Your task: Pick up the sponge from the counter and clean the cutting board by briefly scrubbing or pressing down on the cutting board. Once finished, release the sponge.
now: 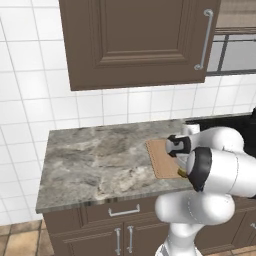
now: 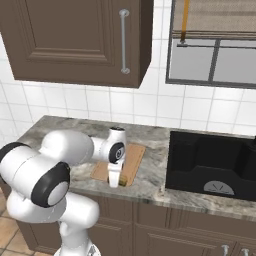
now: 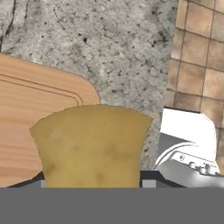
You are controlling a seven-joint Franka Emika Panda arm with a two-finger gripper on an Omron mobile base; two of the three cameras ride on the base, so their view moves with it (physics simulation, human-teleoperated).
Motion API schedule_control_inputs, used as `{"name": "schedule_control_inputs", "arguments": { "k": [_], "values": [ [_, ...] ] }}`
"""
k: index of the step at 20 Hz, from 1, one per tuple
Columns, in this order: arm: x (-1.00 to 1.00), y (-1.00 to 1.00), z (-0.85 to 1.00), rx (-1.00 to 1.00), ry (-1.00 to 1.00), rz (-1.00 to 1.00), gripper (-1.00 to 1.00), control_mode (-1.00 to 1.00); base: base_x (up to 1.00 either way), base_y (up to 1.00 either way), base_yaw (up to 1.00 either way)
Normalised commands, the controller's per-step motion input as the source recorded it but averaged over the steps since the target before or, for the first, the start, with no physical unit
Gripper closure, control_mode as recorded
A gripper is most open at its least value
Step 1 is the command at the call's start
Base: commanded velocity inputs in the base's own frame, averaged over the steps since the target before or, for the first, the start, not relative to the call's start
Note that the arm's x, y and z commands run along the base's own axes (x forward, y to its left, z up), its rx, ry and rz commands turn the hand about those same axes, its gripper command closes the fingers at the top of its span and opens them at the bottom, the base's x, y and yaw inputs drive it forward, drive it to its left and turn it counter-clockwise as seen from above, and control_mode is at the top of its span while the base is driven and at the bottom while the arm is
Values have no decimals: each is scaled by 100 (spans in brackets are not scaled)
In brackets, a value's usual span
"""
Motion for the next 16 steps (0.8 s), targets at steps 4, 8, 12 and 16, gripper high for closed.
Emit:
{"name": "schedule_control_inputs", "arguments": {
  "k": [4,8,12,16],
  "values": [
    [25,60,0,0,0,0,100,-100,0,0,0],
    [26,59,0,0,0,0,100,-100,0,0,0],
    [32,51,0,0,0,0,100,-100,0,0,0],
    [52,31,0,0,0,0,100,-100,0,0,0]
  ]
}}
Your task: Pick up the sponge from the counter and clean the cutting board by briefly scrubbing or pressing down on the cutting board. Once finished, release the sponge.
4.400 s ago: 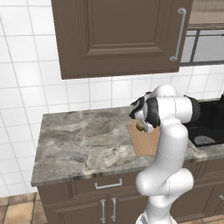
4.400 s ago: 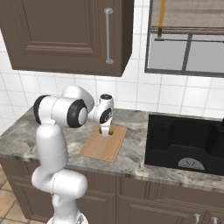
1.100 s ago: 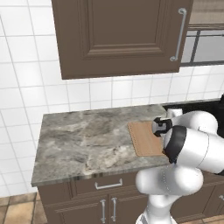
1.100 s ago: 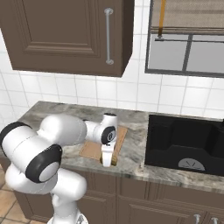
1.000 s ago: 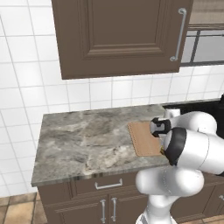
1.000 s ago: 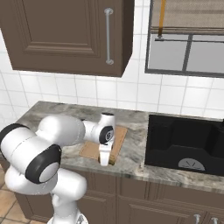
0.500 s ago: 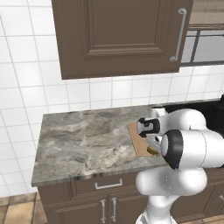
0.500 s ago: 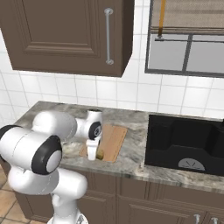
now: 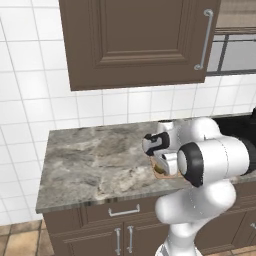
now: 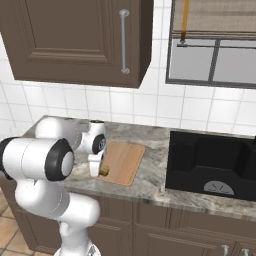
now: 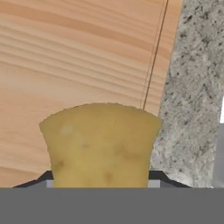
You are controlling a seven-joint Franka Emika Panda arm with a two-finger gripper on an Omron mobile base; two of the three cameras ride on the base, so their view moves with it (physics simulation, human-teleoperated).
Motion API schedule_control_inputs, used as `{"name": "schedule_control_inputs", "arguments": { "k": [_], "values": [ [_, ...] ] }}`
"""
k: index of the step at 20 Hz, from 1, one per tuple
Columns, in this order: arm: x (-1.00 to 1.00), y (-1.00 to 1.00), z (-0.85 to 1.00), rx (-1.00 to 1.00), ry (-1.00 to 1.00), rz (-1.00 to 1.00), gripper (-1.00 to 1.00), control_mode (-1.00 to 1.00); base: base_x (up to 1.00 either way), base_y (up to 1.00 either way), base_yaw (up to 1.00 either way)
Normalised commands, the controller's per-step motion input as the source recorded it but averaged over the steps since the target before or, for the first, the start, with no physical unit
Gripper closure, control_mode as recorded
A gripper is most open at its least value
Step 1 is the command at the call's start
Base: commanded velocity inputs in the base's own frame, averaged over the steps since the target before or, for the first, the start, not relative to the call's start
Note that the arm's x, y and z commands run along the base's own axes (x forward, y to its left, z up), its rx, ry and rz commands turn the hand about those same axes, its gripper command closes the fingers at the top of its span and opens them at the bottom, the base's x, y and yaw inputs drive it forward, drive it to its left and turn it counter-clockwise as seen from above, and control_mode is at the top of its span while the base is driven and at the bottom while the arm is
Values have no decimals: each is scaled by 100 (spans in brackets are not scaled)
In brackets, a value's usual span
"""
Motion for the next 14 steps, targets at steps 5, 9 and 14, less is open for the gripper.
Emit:
{"name": "schedule_control_inputs", "arguments": {
  "k": [5,9,14],
  "values": [
    [79,3,-5,0,0,0,100,-100,0,0,0],
    [91,-6,-10,0,0,0,100,-100,0,0,0],
    [100,0,-9,0,0,0,100,-100,0,0,0]
  ]
}}
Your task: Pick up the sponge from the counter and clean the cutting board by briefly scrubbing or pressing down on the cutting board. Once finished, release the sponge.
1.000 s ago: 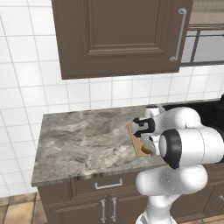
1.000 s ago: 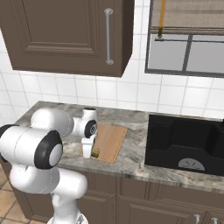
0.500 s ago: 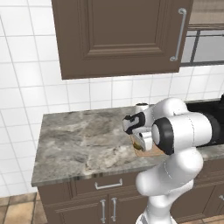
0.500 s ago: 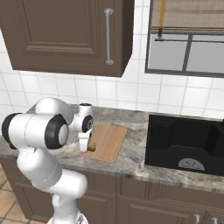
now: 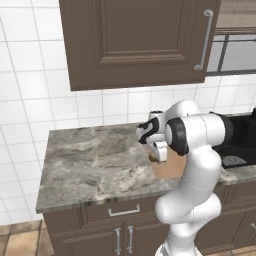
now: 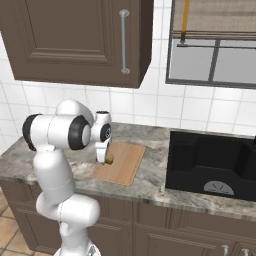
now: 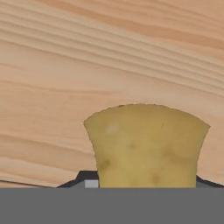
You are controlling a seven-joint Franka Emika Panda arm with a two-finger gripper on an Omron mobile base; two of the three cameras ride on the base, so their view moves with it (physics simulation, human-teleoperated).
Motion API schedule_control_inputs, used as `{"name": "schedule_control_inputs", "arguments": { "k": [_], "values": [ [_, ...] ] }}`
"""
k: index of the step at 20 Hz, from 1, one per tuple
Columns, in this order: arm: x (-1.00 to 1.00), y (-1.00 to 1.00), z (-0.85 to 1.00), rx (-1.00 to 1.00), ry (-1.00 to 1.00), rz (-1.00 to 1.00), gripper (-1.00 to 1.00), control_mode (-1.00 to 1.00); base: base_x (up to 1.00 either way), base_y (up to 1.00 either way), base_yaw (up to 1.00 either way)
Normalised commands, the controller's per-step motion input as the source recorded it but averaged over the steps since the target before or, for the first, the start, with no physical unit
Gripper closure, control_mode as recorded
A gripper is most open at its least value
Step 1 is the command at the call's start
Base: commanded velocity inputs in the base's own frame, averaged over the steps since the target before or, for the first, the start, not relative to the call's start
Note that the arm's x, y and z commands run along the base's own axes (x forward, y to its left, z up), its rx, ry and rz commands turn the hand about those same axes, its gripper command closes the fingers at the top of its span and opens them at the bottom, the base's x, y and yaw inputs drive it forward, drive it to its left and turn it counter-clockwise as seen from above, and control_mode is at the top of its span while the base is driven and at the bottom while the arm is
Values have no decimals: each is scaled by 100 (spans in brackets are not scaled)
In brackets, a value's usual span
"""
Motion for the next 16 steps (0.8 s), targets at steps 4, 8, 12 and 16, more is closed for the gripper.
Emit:
{"name": "schedule_control_inputs", "arguments": {
  "k": [4,8,12,16],
  "values": [
    [100,0,-15,0,0,0,100,-100,0,0,0],
    [100,0,-14,-1,-1,0,100,-100,0,0,0],
    [97,0,-9,-3,-2,0,100,-100,0,0,0],
    [82,0,-5,0,-3,0,100,-100,0,0,0]
  ]
}}
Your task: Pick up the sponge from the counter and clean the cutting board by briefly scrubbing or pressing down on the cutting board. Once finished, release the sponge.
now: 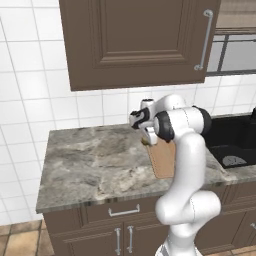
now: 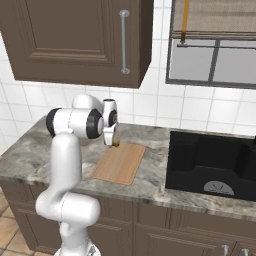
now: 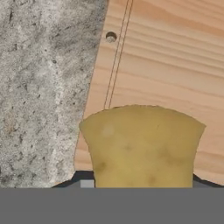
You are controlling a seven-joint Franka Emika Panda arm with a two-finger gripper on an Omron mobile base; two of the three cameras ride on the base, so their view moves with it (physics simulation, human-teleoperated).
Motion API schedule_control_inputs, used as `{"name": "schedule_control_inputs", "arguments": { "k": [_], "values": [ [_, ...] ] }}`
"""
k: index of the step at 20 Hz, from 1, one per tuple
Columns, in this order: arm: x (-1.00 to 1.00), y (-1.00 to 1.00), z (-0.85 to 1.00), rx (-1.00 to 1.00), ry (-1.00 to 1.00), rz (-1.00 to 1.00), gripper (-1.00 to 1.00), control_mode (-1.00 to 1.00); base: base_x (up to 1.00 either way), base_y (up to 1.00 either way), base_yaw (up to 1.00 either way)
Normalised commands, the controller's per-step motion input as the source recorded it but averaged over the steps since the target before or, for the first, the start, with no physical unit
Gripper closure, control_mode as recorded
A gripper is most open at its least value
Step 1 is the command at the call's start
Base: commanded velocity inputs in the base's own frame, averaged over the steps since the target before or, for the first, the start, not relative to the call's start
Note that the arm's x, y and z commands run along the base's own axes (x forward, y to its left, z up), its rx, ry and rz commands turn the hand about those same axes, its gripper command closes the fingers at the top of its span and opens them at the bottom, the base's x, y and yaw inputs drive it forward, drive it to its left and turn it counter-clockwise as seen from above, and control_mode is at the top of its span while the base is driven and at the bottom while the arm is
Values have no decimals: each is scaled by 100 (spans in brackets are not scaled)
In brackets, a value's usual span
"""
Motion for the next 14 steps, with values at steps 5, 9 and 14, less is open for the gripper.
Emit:
{"name": "schedule_control_inputs", "arguments": {
  "k": [5,9,14],
  "values": [
    [55,1,-12,0,-3,0,100,-100,0,0,0],
    [-42,64,-16,0,-6,0,100,-100,0,0,0],
    [-100,86,-4,0,-7,0,100,-100,0,0,0]
  ]
}}
